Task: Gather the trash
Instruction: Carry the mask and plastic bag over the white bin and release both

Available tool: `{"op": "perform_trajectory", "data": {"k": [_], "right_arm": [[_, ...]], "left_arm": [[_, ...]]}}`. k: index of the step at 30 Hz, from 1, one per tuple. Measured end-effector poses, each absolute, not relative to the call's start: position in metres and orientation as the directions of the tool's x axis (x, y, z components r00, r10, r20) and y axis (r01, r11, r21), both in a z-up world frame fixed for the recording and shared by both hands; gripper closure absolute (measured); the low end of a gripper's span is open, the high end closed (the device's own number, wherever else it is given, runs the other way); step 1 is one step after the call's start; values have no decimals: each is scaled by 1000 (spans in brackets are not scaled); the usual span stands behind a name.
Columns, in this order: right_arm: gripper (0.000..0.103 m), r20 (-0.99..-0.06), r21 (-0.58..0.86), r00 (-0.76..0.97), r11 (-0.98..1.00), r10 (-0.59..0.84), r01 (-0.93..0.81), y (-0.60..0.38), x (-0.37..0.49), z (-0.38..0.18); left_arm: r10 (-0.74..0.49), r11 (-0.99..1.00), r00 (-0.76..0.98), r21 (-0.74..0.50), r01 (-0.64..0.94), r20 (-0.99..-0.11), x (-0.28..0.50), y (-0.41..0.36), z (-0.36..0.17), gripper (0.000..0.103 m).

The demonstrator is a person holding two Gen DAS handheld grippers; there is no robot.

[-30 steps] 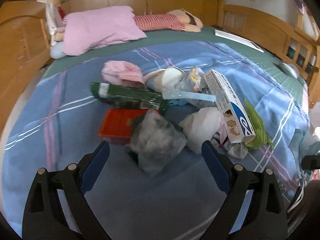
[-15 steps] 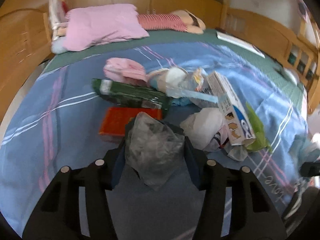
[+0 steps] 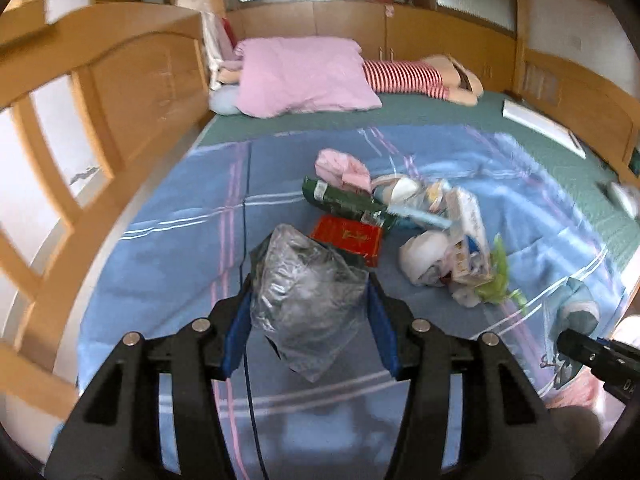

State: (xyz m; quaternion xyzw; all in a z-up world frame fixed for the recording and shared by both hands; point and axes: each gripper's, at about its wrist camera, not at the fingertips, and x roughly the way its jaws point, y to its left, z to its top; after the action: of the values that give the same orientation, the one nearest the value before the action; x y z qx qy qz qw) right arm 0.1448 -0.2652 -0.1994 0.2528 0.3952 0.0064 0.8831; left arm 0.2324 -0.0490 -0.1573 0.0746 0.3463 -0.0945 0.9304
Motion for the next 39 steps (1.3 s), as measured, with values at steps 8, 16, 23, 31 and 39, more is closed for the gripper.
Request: {"op": "perform_trajectory", "data": {"k": [8,16,23,31,39], "right_arm": [[90,-606,386,792,897,70,217,-271,81,-132],[90,-542,334,840,917,-1,217,-267,22,-95],[90,-509,307,858,918,-66,253,-260,-11,-82],[89,-485,282,865,913,-129,294,-270,-41,-74],[89,-498,284,837,870,-225,402,-304,-79,-84]], "left_arm": [[-64,991,812,60,121,-580,156,-51,-98,48],[-18,996,826,62,64,-564,103,-50,-75,48],[-32,996,837,49,70,-546,77,-47,-68,48],[-34,997,847,43,67,-530,57,-43,-63,47],[-37,996,855,49,73,-517,42,-46,-60,47]]}}
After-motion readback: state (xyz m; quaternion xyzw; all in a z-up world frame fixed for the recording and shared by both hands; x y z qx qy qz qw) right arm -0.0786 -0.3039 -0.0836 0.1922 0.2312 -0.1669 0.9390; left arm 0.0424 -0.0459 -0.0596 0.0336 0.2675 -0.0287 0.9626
